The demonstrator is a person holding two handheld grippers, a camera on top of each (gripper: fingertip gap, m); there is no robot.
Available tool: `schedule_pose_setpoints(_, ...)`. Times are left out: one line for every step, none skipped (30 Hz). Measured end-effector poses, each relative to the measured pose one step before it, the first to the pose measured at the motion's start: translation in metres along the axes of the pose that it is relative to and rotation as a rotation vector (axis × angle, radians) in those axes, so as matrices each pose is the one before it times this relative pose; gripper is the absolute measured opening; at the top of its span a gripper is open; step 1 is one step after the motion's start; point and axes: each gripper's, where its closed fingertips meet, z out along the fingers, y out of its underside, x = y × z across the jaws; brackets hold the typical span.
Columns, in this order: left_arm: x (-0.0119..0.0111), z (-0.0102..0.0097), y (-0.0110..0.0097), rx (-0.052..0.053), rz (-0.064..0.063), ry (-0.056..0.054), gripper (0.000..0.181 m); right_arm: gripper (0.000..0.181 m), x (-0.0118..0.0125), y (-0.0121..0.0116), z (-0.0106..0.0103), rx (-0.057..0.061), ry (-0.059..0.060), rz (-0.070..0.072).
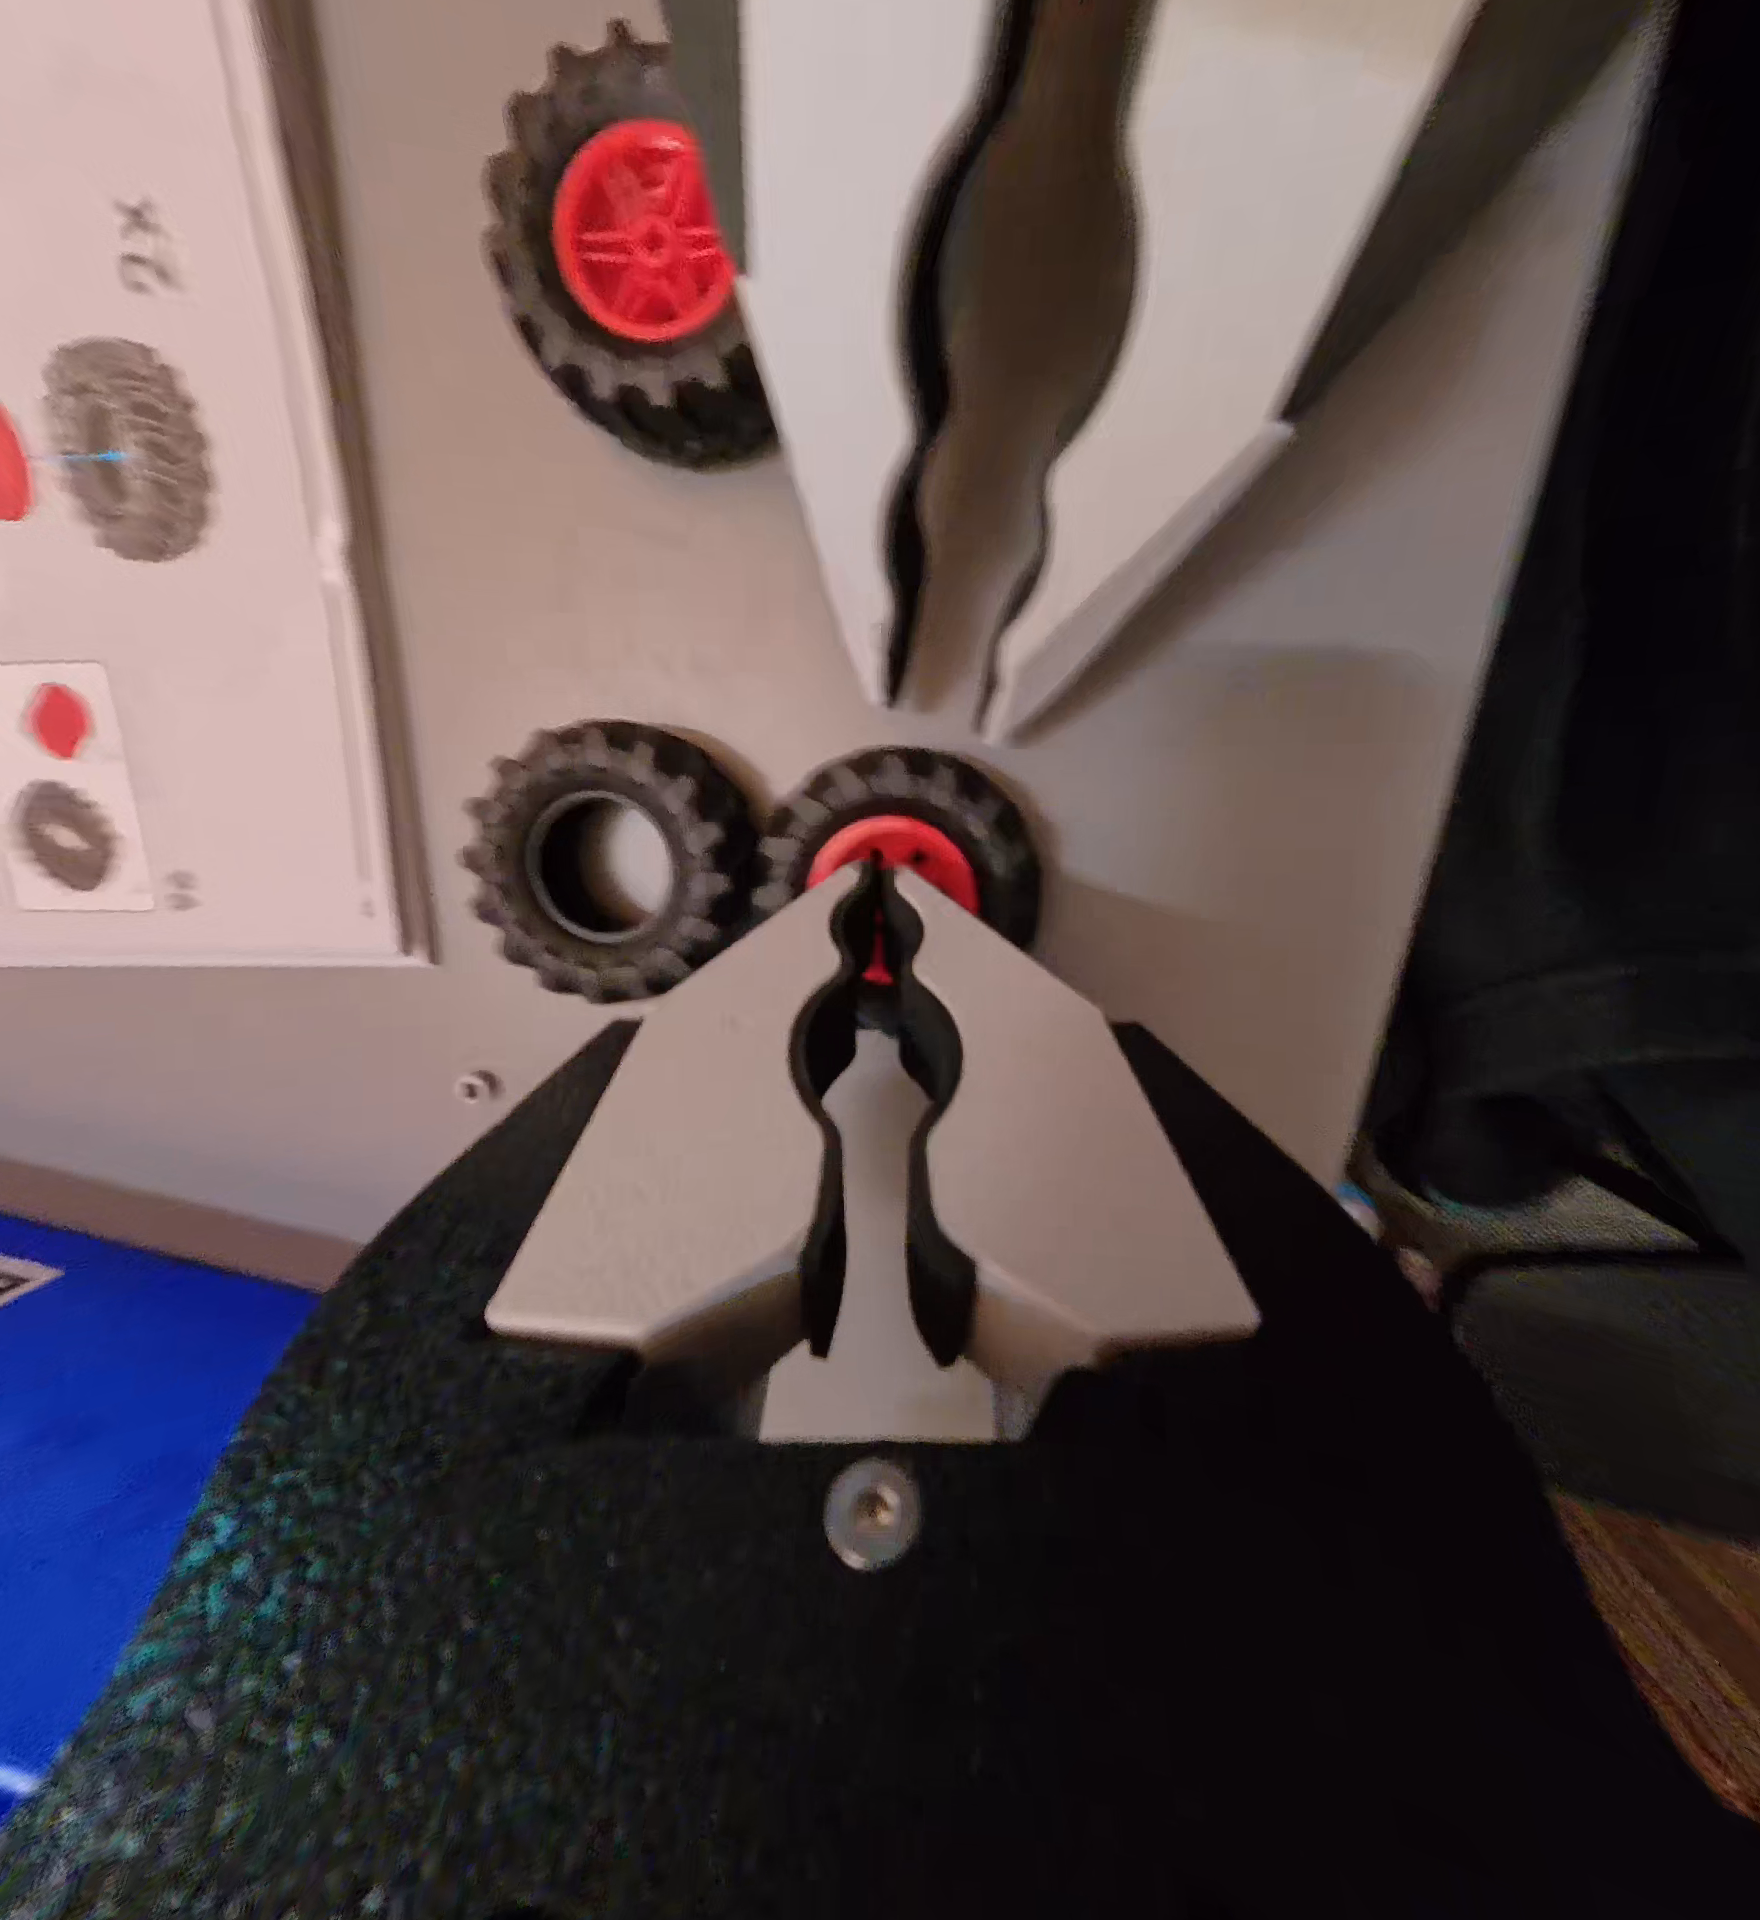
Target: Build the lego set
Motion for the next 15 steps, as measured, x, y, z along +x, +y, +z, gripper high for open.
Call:
schedule_pose_setpoints(-0.00033, 0.00032, -0.00088, -0.0082, 0.0132, -0.0041, 0.000, 0.014, -0.00029, 0.00094, 0.00116, 0.0002, -0.0035, 0.0013)
schedule_pose_setpoints(-0.00003, -0.00006, 0.00040, -0.0166, 0.0061, 0.0013, 0.000, 0.013, -0.00012, 0.00121, 0.00097, -0.0015, -0.0036, 0.0030)
schedule_pose_setpoints(0.00006, 0.00018, 0.00008, -0.0161, 0.0022, 0.0037, 0.000, 0.012, -0.00039, 0.00072, 0.00086, 0.0000, -0.0070, 0.0056)
schedule_pose_setpoints(0.00011, 0.00020, 0.00007, -0.0187, -0.0007, 0.0050, 0.000, 0.010, 0.00014, -0.00016, 0.00054, 0.0052, -0.0049, 0.0090)
schedule_pose_setpoints(0.00020, 0.00019, 0.00008, -0.0232, 0.0013, 0.0049, 0.000, 0.008, 0.00066, -0.00080, 0.00030, 0.0100, -0.0019, 0.0100)
schedule_pose_setpoints(0.00020, 0.00024, 0.00013, -0.0262, 0.0098, 0.0027, 0.000, 0.006, 0.00056, -0.00107, 0.00033, 0.0108, -0.0030, 0.0110)
schedule_pose_setpoints(0.00009, 0.00011, 0.00002, -0.0268, 0.0120, 0.0004, 0.000, 0.003, -0.00071, -0.00092, 0.00068, 0.0081, -0.0095, 0.0078)
schedule_pose_setpoints(0.00016, 0.00009, 0.00011, -0.0259, 0.0135, -0.0003, 0.000, 0.003, -0.00093, -0.00019, 0.00081, 0.0036, -0.0094, 0.0056)
schedule_pose_setpoints(0.00010, 0.00012, -0.00002, -0.0232, 0.0142, -0.0013, 0.000, 0.003, 0.00011, 0.00042, 0.00046, 0.0007, -0.0025, 0.0069)
schedule_pose_setpoints(0.00013, 0.00019, 0.00012, -0.0216, 0.0113, -0.0018, 0.000, 0.005, 0.00088, 0.00017, -0.00013, 0.0030, -0.0003, 0.0076)
schedule_pose_setpoints(0.00007, 0.00015, -0.00020, -0.0219, 0.0066, -0.0046, 0.000, 0.006, 0.00118, 0.00050, -0.00004, 0.0018, 0.0013, 0.0117)
schedule_pose_setpoints(0.00014, 0.00003, -0.00082, -0.0118, -0.0036, -0.0058, 0.000, 0.006, 0.00061, 0.00023, 0.00002, 0.0044, -0.0030, 0.0095)
schedule_pose_setpoints(0.00009, 0.00028, 0.00063, -0.0080, -0.0020, -0.0021, 0.000, 0.006, 0.00068, -0.00026, -0.00116, 0.0043, -0.0019, 0.0088)
schedule_pose_setpoints(-0.00004, 0.00004, -0.00011, 0.0047, -0.0034, -0.0039, 0.000, 0.006, 0.00050, 0.00049, 0.00011, -0.0036, -0.0012, 0.0053)
schedule_pose_setpoints(0.00005, 0.00025, -0.00015, 0.0021, -0.0162, -0.0065, 0.000, 0.006, 0.00007, 0.00069, 0.00072, -0.0060, 0.0018, -0.0017)
